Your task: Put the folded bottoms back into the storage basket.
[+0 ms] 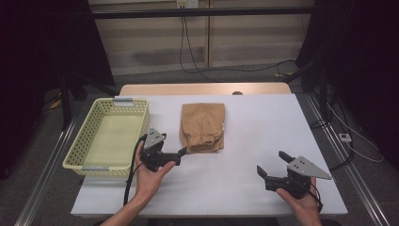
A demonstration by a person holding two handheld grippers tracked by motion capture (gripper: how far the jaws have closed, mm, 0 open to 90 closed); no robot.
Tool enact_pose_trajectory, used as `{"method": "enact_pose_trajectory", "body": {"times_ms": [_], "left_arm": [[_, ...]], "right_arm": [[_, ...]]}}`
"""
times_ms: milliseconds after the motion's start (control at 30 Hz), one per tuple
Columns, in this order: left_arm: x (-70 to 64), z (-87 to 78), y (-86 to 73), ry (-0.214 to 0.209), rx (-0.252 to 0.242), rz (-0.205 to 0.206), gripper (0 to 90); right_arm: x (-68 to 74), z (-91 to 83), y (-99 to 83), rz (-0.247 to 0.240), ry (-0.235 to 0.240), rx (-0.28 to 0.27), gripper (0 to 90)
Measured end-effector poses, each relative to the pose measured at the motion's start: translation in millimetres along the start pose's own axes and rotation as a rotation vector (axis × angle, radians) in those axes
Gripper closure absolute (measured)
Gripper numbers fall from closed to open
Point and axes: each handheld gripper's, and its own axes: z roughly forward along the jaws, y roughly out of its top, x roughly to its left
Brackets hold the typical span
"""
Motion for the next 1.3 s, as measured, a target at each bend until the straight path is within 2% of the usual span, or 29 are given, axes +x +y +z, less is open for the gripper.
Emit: {"method": "enact_pose_trajectory", "body": {"times_ms": [133, 200, 300, 400, 500, 633, 767, 867, 933, 1000, 1167, 1300], "left_arm": [[0.5, 5.9, 6.1, 0.023, -0.001, 0.027, 7.1], [0.3, 9.0, 8.6, 0.044, -0.014, 0.047, 7.1], [1.5, 14.0, 11.9, 0.075, -0.006, 0.077, 7.1], [5.3, 19.0, 14.1, 0.085, 0.006, 0.072, 7.1], [8.5, 23.4, 16.0, 0.089, 0.006, 0.044, 7.1], [9.8, 27.6, 20.5, 0.103, 0.024, 0.064, 7.1], [12.0, 34.4, 23.9, 0.077, 0.043, 0.034, 7.1], [14.8, 42.4, 24.2, 0.11, 0.077, 0.048, 7.8], [18.7, 47.6, 23.7, 0.103, 0.082, 0.015, 8.0], [21.5, 51.3, 24.4, 0.103, 0.089, 0.001, 8.1], [22.3, 55.5, 30.7, 0.108, 0.089, 0.006, 8.1], [26.5, 60.3, 33.6, 0.108, 0.09, -0.005, 8.1]], "right_arm": [[0.0, 0.0, -0.1, 0.001, 0.004, -0.001, 6.2], [-0.3, 0.2, -0.1, 0.003, 0.002, 0.0, 6.1], [-0.8, 0.3, -0.1, 0.005, 0.0, 0.0, 5.8], [-0.2, 0.5, 0.3, 0.002, 0.001, 0.002, 5.8], [1.0, 1.0, 0.4, -0.003, 0.003, 0.003, 5.8], [1.6, 0.2, 0.7, -0.007, 0.0, 0.003, 5.8], [2.1, 0.0, 0.8, -0.005, 0.0, 0.002, 5.8], [2.0, 0.5, 0.8, -0.005, 0.001, 0.004, 5.8], [1.9, 0.6, 0.6, -0.004, 0.002, 0.005, 5.8], [1.5, 0.1, 0.4, -0.009, 0.001, 0.004, 5.8], [1.7, -0.5, 0.7, -0.006, -0.002, 0.001, 5.8], [2.5, 0.5, 0.7, -0.008, 0.004, 0.003, 5.8]]}}
